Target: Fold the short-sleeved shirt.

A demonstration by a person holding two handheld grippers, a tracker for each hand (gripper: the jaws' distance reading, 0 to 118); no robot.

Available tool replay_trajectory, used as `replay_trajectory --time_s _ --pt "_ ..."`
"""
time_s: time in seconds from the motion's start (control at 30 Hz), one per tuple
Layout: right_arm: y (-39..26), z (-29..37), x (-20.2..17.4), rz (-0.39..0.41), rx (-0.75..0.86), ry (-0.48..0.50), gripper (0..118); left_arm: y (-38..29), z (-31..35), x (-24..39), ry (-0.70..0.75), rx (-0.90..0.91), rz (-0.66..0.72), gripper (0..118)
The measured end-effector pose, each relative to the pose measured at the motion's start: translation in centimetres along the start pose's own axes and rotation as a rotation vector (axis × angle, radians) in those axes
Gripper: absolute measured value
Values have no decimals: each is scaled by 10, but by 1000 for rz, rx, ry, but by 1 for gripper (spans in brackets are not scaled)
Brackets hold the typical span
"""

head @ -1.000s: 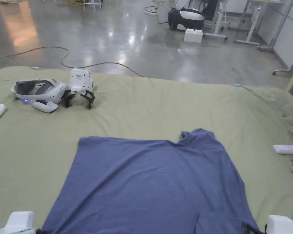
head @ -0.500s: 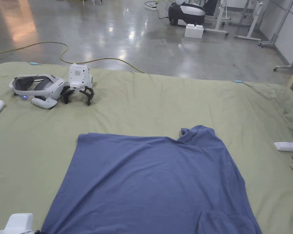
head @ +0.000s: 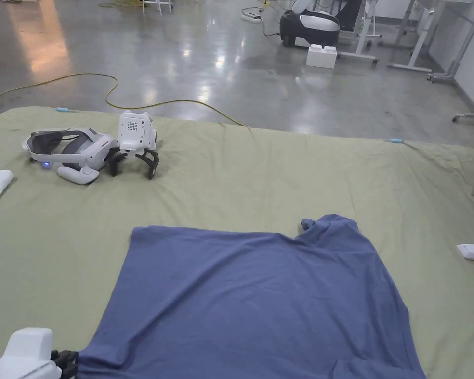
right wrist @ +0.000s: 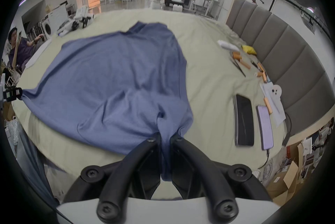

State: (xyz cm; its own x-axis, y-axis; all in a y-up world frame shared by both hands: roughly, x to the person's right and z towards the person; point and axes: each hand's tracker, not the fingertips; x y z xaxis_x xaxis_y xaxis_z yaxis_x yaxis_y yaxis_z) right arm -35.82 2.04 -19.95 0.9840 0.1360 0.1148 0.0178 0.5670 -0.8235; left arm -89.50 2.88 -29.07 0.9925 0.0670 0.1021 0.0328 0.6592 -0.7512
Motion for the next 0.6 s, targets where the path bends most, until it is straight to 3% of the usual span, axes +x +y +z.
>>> replay_trajectory --time_s 0.37,0.6 --pt "119 -85 3 -9 66 1 7 93 -100 -4 16 -33 4 1" --pt "137 -157 -1 2 -16 16 8 106 -143 0 33 -110 -3 1"
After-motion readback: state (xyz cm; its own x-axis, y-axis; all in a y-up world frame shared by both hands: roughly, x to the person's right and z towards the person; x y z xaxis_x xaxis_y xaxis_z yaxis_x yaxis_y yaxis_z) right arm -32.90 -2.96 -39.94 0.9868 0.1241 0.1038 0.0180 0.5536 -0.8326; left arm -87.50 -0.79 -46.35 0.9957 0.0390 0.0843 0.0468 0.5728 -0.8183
